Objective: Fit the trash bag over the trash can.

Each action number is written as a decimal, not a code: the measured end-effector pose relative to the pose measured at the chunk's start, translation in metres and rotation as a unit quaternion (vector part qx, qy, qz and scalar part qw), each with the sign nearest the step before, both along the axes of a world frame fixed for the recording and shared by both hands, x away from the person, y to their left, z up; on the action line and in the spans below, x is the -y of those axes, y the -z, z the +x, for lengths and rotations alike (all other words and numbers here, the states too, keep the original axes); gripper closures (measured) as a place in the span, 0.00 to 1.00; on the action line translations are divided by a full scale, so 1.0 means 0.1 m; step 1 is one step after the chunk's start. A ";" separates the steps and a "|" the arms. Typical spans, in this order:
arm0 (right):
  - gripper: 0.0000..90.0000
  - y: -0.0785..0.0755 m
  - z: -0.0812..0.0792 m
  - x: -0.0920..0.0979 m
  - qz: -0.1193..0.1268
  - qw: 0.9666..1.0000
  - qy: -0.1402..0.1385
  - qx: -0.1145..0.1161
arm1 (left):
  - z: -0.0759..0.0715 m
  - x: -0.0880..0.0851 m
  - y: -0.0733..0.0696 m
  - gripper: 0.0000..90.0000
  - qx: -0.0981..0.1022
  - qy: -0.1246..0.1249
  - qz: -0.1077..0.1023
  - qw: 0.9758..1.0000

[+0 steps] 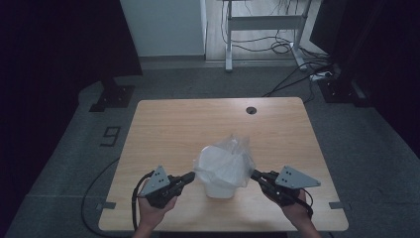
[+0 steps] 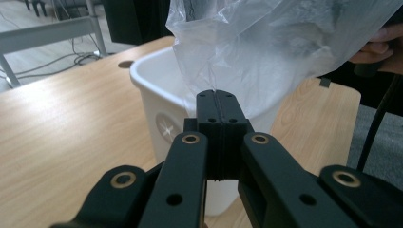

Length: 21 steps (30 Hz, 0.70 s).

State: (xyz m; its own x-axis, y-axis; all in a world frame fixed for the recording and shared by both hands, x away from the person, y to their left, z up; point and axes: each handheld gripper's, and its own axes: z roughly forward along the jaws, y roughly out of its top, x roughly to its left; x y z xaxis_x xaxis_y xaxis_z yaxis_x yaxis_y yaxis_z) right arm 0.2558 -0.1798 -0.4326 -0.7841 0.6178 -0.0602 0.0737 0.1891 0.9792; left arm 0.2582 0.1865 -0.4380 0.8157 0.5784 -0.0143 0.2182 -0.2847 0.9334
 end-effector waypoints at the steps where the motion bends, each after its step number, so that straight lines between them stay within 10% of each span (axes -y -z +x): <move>1: 0.99 0.02 0.00 0.01 0.000 1.000 0.001 -0.001 | 0.00 0.00 0.01 1.00 -0.001 0.000 0.000 1.000; 21: 0.99 0.14 0.12 0.06 -0.005 0.999 -0.003 -0.033 | 0.08 -0.07 0.10 1.00 -0.005 -0.010 0.014 1.000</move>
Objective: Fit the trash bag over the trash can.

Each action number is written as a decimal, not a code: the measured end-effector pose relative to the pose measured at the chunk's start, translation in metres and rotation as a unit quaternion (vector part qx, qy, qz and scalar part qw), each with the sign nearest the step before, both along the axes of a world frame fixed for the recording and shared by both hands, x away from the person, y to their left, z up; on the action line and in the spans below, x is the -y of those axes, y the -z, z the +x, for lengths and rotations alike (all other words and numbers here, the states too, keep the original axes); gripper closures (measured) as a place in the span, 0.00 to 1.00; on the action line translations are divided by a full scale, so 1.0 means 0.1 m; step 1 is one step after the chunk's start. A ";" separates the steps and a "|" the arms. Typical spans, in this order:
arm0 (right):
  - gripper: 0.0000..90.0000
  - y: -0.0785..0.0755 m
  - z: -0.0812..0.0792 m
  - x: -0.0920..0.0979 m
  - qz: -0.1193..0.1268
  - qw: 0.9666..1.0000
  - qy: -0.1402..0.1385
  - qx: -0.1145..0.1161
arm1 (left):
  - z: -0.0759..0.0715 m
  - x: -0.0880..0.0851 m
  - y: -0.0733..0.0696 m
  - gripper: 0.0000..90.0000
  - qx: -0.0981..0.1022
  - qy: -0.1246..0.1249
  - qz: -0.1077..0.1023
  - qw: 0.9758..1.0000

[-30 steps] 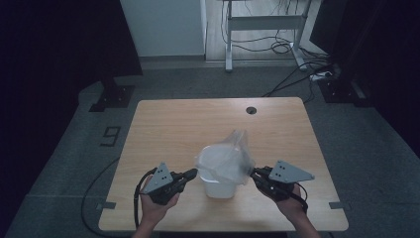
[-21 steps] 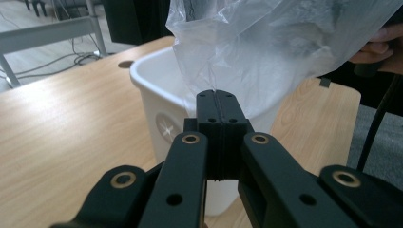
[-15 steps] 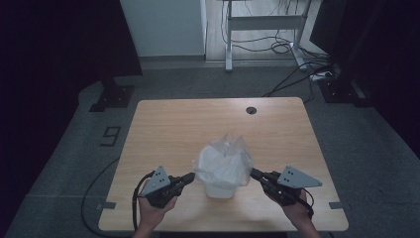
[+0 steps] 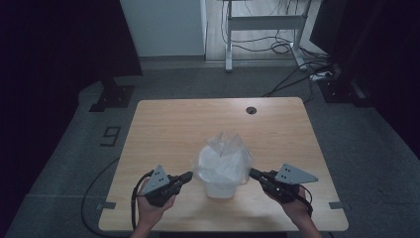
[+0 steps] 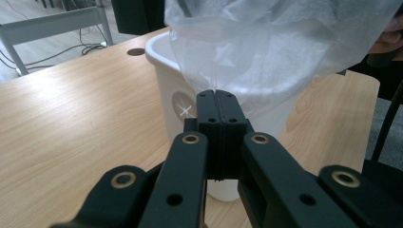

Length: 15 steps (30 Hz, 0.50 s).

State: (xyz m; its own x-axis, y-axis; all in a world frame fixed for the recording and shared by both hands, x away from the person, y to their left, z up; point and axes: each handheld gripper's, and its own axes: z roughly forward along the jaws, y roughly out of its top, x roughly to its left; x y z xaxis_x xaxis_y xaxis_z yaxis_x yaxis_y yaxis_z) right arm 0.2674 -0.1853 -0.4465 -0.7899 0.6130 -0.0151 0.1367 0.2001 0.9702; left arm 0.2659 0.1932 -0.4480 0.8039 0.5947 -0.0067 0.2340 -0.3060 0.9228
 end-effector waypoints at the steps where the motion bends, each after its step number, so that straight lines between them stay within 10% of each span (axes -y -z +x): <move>1: 0.99 0.01 0.00 0.00 -0.004 1.000 0.000 -0.001 | 0.00 -0.01 0.01 1.00 -0.001 0.001 0.000 1.000; 15: 0.99 0.17 0.04 0.09 -0.030 0.999 0.005 -0.035 | 0.12 -0.12 0.19 1.00 -0.032 -0.013 0.009 0.999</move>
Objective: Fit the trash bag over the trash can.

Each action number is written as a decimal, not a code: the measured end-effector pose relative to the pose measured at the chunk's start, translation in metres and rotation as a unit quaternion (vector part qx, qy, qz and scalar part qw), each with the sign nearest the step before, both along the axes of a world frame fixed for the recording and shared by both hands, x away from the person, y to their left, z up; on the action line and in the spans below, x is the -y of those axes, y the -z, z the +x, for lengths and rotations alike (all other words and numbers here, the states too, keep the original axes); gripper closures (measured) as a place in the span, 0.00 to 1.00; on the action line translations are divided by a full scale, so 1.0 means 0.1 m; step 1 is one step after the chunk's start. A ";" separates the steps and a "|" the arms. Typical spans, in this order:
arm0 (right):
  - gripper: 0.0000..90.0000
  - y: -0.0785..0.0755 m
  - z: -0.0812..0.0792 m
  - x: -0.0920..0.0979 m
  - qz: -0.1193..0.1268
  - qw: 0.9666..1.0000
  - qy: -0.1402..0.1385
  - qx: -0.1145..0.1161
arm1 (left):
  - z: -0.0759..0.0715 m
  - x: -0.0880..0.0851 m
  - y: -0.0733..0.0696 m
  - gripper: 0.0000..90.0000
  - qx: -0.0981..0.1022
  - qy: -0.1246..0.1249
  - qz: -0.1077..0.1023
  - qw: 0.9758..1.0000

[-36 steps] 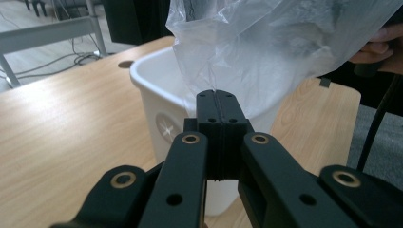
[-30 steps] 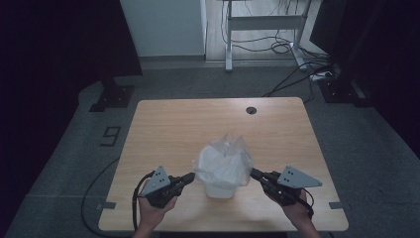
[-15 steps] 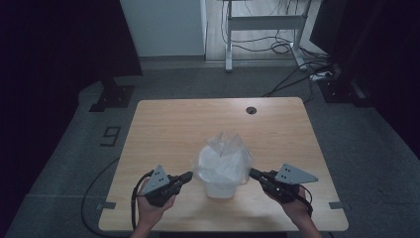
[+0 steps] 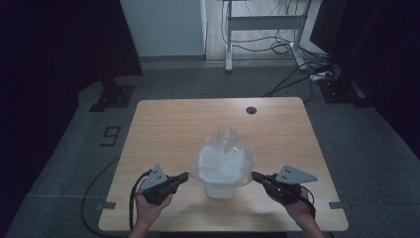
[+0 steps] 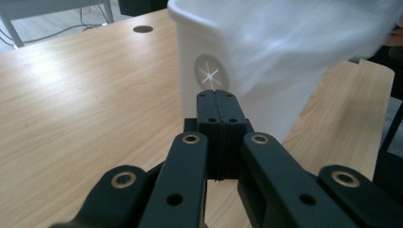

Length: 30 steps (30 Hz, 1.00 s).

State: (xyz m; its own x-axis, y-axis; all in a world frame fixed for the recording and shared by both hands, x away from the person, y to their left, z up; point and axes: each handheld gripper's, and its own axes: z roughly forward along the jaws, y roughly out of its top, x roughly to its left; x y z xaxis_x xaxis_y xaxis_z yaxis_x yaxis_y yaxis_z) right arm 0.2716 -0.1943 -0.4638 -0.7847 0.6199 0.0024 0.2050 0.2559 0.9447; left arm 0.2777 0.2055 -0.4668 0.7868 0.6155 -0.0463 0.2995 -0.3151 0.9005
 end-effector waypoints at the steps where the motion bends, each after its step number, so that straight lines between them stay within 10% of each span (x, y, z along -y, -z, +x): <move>1: 0.99 0.02 0.00 -0.01 -0.002 1.000 -0.001 -0.001 | 0.00 -0.01 0.01 1.00 -0.002 -0.001 -0.002 1.000; 23: 0.98 -0.22 -0.04 -0.12 -0.017 0.999 -0.010 0.039 | -0.10 -0.01 -0.72 0.48 0.029 0.001 -0.099 0.995; 30: 0.98 -0.27 -0.02 -0.17 -0.023 0.999 -0.011 0.041 | -0.05 0.29 -0.97 0.41 0.028 0.032 -0.073 0.996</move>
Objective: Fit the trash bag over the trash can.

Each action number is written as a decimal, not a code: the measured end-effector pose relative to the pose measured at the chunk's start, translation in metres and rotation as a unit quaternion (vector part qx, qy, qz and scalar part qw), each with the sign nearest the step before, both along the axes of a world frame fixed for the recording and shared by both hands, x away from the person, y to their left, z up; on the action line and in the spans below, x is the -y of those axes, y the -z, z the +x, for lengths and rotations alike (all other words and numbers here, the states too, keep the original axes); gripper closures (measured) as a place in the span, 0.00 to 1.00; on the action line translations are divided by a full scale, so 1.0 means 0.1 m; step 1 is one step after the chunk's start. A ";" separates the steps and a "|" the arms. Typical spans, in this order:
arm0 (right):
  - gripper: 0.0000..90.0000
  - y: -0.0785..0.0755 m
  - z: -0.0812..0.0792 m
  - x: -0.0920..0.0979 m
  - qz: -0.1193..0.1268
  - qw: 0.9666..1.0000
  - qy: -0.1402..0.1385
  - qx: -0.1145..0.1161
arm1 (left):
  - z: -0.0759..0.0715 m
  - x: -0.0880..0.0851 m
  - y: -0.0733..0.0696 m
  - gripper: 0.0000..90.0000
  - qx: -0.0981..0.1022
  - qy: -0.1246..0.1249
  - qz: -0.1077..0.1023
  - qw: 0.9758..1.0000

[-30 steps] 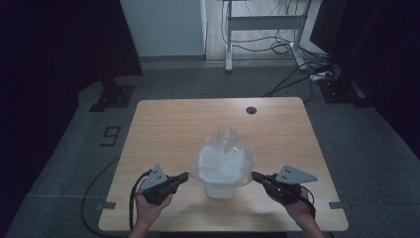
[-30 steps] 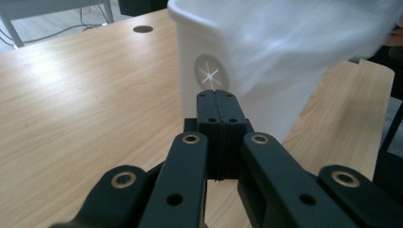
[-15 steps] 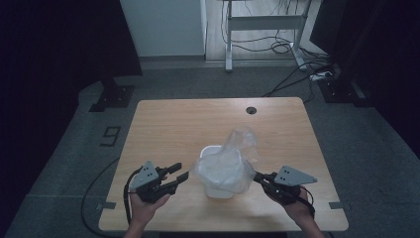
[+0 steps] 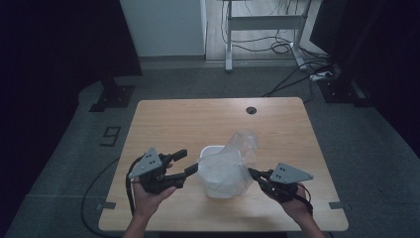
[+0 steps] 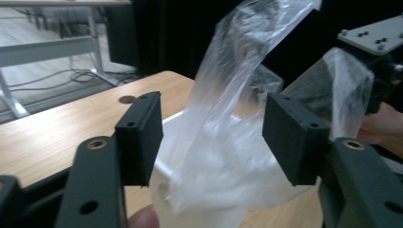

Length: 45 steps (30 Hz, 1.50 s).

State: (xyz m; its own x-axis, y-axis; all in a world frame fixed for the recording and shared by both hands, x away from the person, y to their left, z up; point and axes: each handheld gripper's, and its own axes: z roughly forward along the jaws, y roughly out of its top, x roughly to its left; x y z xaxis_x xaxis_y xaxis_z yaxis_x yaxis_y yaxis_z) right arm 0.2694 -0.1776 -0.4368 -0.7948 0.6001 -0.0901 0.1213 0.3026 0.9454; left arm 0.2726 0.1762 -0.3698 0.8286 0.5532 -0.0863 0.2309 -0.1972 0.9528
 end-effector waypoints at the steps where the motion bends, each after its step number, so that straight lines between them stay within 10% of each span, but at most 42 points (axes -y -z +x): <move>1: 0.98 0.00 0.01 -0.01 -0.001 1.000 0.000 -0.001 | 0.02 0.05 -0.02 0.40 -0.002 0.006 0.008 1.000; 7: 0.98 -0.03 0.03 -0.04 -0.002 1.000 -0.003 -0.002 | 0.12 0.29 -0.01 0.42 -0.014 0.006 0.059 0.998; 18: 0.98 -0.05 -0.01 -0.07 -0.003 1.000 -0.008 0.005 | 0.17 0.29 0.13 0.96 -0.018 -0.015 0.075 0.997; 25: 0.98 -0.03 -0.03 -0.06 -0.006 1.000 -0.007 0.004 | 0.17 0.18 0.19 0.99 -0.011 -0.033 0.057 0.998; 45: 0.98 0.19 -0.09 -0.04 -0.031 0.999 -0.001 -0.016 | 0.27 0.01 0.64 0.99 -0.068 -0.045 0.055 0.995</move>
State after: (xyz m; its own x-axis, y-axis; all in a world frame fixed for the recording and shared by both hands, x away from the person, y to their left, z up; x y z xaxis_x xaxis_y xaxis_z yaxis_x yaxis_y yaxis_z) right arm 0.2603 -0.1732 -0.4560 -0.7989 0.5926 -0.1026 0.1498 0.3613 0.9203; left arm 0.2996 0.1757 -0.4335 0.7608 0.6362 -0.1282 0.3769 -0.2722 0.8854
